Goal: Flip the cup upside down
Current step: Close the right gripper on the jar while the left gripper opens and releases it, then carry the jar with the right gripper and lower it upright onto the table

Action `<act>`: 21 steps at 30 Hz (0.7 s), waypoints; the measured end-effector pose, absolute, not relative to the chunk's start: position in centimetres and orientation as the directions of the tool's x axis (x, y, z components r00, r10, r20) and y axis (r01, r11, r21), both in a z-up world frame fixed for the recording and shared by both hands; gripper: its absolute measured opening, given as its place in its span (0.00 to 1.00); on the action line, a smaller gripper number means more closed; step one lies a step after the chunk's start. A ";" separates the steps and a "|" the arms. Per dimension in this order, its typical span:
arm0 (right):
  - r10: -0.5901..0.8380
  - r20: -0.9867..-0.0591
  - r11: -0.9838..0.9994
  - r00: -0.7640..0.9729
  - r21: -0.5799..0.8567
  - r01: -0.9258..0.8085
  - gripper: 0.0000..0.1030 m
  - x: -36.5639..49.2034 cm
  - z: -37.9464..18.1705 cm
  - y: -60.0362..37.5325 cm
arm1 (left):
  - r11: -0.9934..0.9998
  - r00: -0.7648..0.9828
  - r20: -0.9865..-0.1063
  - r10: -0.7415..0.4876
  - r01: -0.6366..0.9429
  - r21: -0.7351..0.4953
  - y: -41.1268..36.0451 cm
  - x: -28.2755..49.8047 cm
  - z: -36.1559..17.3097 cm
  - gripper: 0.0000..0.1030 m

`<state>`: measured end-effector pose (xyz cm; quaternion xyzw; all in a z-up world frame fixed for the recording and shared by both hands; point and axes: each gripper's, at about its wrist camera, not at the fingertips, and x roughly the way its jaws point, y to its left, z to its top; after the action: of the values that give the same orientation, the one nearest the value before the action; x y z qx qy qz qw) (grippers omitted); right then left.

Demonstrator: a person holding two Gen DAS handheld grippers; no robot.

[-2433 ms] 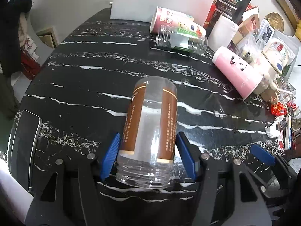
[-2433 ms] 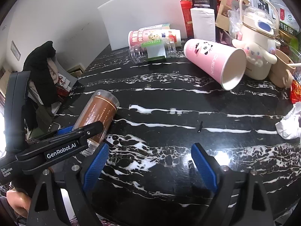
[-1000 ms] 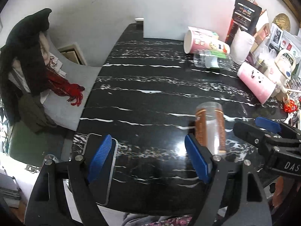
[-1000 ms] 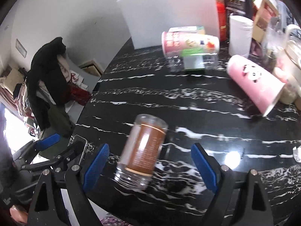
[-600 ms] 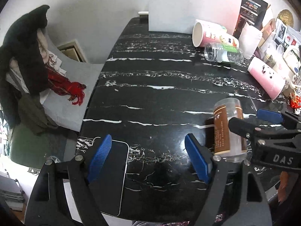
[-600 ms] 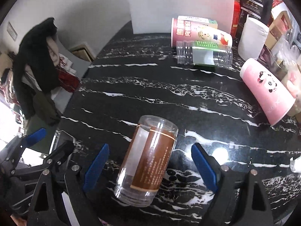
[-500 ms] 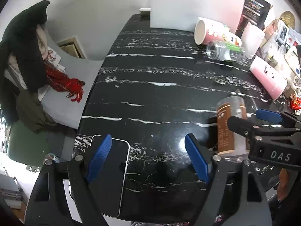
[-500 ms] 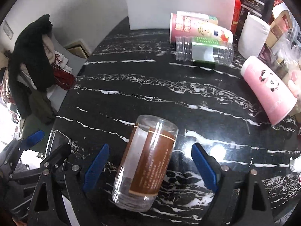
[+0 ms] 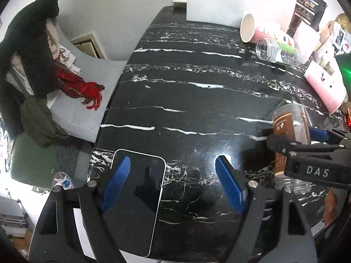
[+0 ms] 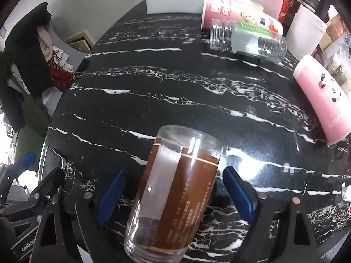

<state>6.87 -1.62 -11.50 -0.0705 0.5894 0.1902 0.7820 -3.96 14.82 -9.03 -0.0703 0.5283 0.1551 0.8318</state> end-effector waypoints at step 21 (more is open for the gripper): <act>0.283 -0.935 0.897 0.213 0.180 -0.404 0.66 7.6 -12.3 -3.0 | 0.958 0.388 -0.909 0.150 -0.285 0.036 12.6 -3.5 -9.6 0.77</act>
<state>7.62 -3.02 -12.34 -0.0513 0.5870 0.2209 0.7772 -3.48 12.56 -9.59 -0.0629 0.5374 0.1308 0.8307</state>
